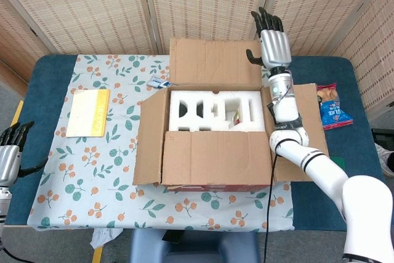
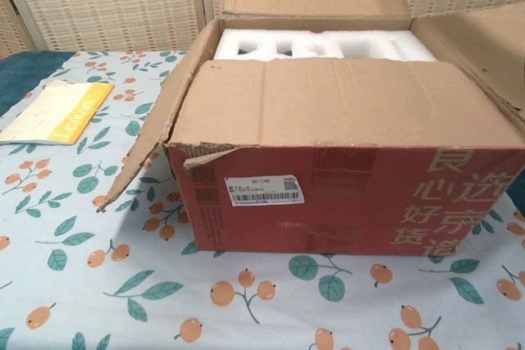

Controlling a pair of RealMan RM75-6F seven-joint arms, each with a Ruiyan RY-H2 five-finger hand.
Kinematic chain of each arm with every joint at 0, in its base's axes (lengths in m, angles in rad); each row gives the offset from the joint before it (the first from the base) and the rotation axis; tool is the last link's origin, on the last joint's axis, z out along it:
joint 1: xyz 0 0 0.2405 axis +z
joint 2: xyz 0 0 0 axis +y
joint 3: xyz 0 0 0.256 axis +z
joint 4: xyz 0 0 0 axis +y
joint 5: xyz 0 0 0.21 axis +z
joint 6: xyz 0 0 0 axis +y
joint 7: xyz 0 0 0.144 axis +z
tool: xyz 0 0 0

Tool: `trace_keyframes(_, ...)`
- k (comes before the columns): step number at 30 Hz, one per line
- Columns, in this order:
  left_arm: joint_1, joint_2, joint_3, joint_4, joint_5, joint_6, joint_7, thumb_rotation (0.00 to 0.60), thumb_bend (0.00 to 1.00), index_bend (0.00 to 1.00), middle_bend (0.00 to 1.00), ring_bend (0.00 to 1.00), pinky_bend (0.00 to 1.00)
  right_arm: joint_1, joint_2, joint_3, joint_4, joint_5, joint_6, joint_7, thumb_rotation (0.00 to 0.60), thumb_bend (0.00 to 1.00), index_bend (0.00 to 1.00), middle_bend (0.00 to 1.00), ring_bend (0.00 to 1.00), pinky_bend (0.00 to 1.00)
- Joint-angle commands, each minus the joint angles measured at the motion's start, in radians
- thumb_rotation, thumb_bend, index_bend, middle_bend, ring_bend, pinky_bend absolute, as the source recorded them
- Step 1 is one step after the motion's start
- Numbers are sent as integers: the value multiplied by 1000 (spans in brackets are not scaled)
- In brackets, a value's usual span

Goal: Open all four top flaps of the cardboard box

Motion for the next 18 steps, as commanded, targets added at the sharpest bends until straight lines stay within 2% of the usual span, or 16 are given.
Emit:
trace_keyframes(1, 0, -2, 0, -3, -2, 0, 13, 600, 298, 0, 144, 24, 109, -88, 80, -56, -148, -98, 10, 166, 600, 408, 0, 0, 0, 0)
trace_keyframes(6, 0, -4, -2, -8, -5, 0, 32, 600, 298, 0, 144, 24, 109, -222, 292, -104, -481, -168, 21, 267, 600, 408, 0, 0, 0, 0)
trace_keyframes(9, -2, -7, -2, -8, -7, -6, 42, 600, 298, 0, 144, 24, 108, -279, 389, -123, -625, -204, 45, 290, 600, 409, 0, 0, 0, 0)
trace_keyframes(12, -2, -9, -6, -11, -17, -10, 51, 600, 302, 0, 144, 24, 108, -326, 450, -145, -721, -244, 73, 324, 600, 408, 0, 0, 1, 10)
trace_keyframes(14, -2, -9, -8, -14, -17, -8, 50, 600, 309, 0, 144, 24, 107, -345, 479, -158, -765, -262, 68, 369, 600, 409, 0, 0, 30, 93)
trace_keyframes(18, -2, -11, -8, -16, -14, -5, 58, 600, 313, 0, 144, 24, 107, -363, 523, -167, -829, -284, -3, 574, 600, 408, 0, 11, 131, 286)
